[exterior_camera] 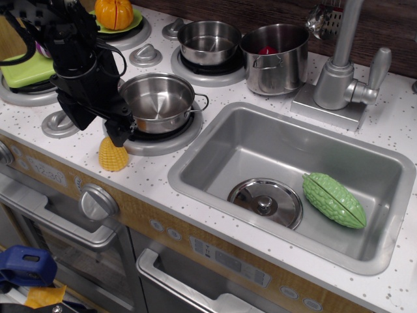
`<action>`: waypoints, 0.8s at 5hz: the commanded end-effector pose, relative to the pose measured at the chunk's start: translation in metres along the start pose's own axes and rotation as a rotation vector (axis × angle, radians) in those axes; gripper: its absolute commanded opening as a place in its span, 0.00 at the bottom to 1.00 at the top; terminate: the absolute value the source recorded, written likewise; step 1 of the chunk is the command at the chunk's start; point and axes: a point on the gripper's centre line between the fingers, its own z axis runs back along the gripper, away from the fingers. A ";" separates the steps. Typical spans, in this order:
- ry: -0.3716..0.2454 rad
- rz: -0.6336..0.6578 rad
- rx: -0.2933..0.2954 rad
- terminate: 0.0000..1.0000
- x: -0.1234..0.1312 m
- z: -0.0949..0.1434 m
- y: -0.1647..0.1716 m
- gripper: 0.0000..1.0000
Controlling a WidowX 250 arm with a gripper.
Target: Put corn in pan which is on stove
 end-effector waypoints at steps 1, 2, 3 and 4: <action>0.000 0.000 0.000 0.00 0.000 0.000 0.000 1.00; -0.012 0.018 -0.030 0.00 -0.001 -0.014 0.000 1.00; -0.027 0.019 -0.037 0.00 -0.003 -0.023 -0.001 1.00; -0.029 0.025 -0.038 0.00 -0.004 -0.028 0.001 0.00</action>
